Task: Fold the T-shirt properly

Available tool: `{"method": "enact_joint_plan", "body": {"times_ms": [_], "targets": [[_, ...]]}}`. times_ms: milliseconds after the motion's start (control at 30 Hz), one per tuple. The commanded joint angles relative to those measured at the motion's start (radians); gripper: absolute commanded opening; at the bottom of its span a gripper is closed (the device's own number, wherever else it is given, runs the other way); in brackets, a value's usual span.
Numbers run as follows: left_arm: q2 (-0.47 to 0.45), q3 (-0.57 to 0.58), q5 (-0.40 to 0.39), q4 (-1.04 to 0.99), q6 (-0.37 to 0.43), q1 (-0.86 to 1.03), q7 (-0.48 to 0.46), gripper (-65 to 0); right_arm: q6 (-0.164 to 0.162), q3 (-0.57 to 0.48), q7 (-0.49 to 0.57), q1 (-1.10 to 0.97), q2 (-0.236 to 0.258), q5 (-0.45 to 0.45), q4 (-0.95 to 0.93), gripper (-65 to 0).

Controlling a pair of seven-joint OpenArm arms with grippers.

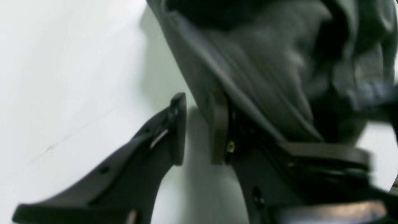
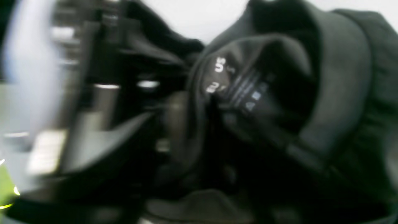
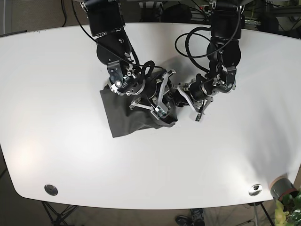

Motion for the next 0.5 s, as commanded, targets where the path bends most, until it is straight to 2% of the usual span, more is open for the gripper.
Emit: {"method": "enact_joint_plan", "body": {"times_ms": [0,67,133,300,467], "targets": [[-0.034,-0.012,-0.022,0.079,-0.008,0.005,-0.016,-52.8,0.005,0.002,0.023,0.016,-0.004,0.01,0.015,-35.8],[-0.049,-0.023,-0.022,0.121,-0.008,0.017,-0.016,-52.8,0.005,0.036,0.023,0.016,-0.004,0.01,0.03,-27.9],[-0.061,-0.023,-0.022,0.159,-0.008,0.033,-0.016,-52.8,0.005,0.065,0.021,0.016,-0.004,0.012,0.071,-24.6],[-0.112,-0.027,-0.024,0.271,-0.008,0.077,-0.016,-52.8,0.011,0.088,0.002,-0.012,-0.004,0.012,0.205,-26.3],[-0.136,-0.086,-0.021,0.377,-0.008,0.111,-0.016,-52.8,0.011,0.143,-0.032,-0.01,-0.004,0.012,0.32,-26.5]]}}
